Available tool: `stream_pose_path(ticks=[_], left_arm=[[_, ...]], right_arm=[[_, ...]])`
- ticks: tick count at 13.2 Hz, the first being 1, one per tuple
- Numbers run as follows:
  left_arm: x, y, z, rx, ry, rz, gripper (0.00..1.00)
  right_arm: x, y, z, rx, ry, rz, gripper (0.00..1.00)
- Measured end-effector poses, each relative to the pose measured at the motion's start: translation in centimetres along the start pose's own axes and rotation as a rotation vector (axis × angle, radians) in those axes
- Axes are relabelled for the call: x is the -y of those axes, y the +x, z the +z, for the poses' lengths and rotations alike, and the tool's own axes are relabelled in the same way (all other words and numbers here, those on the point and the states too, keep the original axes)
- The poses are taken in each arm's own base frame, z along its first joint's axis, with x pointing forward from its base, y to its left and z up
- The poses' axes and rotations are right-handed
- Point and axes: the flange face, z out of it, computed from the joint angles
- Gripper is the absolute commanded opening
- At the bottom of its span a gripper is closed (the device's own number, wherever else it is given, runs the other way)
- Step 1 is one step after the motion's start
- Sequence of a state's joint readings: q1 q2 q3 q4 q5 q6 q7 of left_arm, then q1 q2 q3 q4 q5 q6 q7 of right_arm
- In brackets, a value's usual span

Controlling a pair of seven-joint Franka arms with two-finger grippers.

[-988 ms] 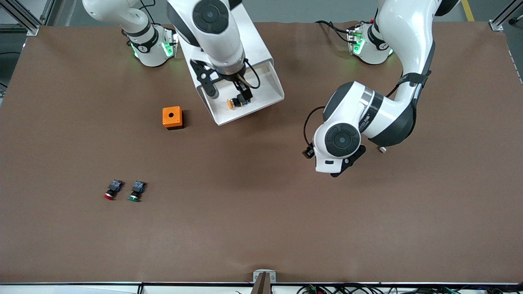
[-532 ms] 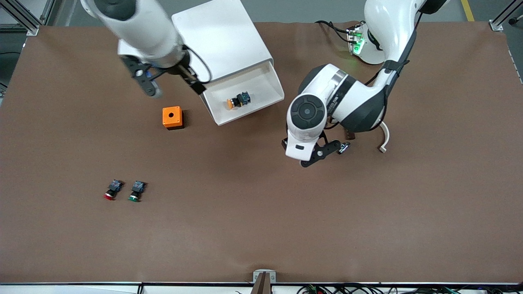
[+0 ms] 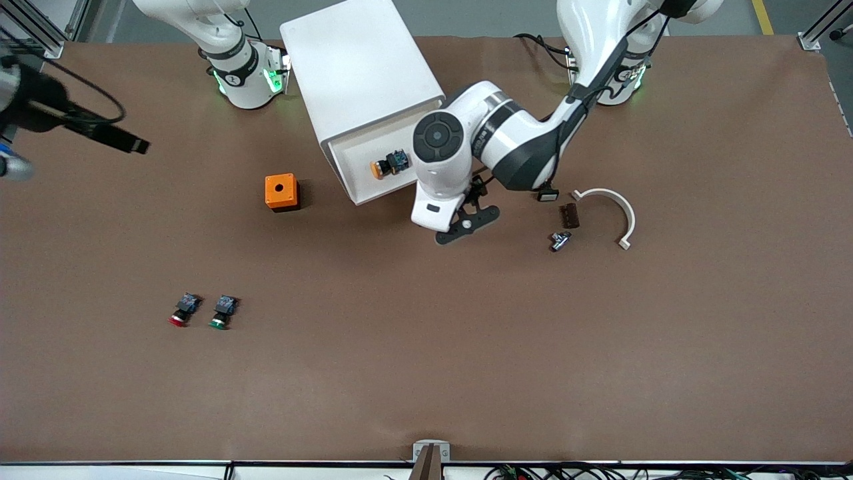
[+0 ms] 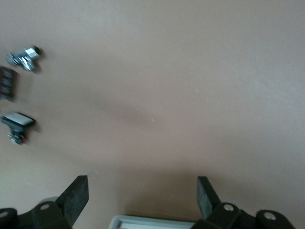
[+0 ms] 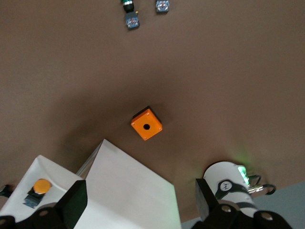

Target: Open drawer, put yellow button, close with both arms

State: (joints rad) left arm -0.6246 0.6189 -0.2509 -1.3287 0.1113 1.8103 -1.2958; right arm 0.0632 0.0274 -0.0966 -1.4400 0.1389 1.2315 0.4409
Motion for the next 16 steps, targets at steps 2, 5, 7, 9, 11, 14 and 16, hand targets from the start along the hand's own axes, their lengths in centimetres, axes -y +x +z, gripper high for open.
stream_pose_path(ticks=[2, 5, 7, 9, 11, 14, 16], left_arm=[[-0.9, -2.7, 0.4, -0.003, -0.005, -0.001, 1.0], [-2.0, -6.4, 0.6, -0.008, -0.006, -0.035, 1.0], [-2.4, -8.0, 0.7, -0.012, -0.006, -0.056, 1.0], [-2.7, -9.3, 0.7, -0.012, -0.007, -0.081, 1.0], [-3.1, -11.4, 0.9, -0.002, -0.009, -0.097, 1.0], [-3.5, -15.2, 1.2, 0.001, -0.003, -0.094, 1.0], [-3.7, -16.9, 1.5, -0.003, 0.002, -0.087, 1.0]], right_arm=[[-4.3, 1.9, -0.3, -0.015, -0.014, -0.077, 1.0], [-8.5, 3.6, -0.9, -0.053, -0.039, -0.14, 1.0], [-8.6, 3.8, -1.2, -0.078, -0.064, -0.171, 1.0], [-8.0, 3.5, -1.9, -0.1, -0.068, -0.195, 1.0], [-6.9, 2.8, -3.0, -0.128, -0.067, -0.223, 1.0], [-3.3, 1.7, -3.4, -0.171, -0.084, -0.291, 1.0], [-2.0, 1.4, -3.4, -0.194, -0.091, -0.316, 1.0]])
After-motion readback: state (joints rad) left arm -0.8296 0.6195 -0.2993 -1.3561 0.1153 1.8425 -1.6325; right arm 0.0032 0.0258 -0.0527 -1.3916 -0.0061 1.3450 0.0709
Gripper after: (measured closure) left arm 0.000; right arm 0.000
